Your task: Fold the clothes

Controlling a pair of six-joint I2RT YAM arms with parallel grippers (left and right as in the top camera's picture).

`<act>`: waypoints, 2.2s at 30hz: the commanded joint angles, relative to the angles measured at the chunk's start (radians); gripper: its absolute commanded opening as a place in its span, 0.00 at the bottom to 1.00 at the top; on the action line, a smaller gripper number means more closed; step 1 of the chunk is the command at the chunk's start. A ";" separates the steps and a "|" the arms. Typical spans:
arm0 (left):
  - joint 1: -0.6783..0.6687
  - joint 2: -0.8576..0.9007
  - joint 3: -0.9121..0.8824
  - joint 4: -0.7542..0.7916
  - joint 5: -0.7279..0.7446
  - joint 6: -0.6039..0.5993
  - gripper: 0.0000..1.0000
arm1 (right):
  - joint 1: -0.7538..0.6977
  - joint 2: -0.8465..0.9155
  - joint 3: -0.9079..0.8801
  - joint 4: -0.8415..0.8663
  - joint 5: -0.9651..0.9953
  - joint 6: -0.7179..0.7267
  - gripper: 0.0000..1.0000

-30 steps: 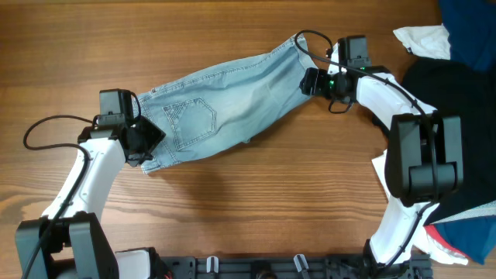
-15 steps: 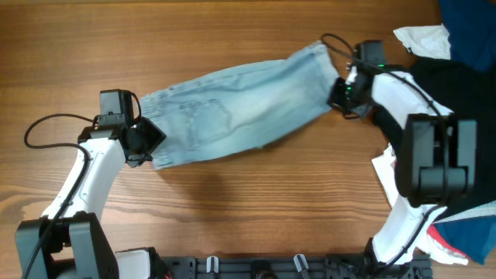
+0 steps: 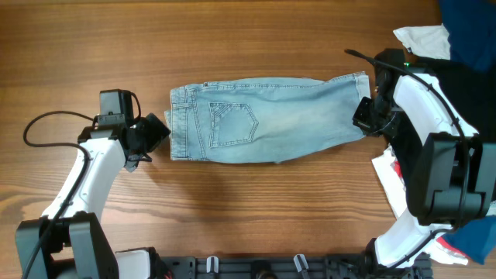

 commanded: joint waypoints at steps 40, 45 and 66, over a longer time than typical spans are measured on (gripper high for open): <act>0.126 0.144 0.003 0.166 0.431 0.151 0.04 | -0.033 -0.097 0.068 -0.010 -0.051 -0.067 0.27; 0.134 0.064 0.003 0.033 0.431 0.220 0.04 | 0.075 -0.192 0.091 0.090 -0.578 -0.327 0.04; 0.135 -0.275 0.183 -0.081 0.431 0.216 0.04 | 0.686 0.221 0.062 0.373 -0.613 -0.040 0.04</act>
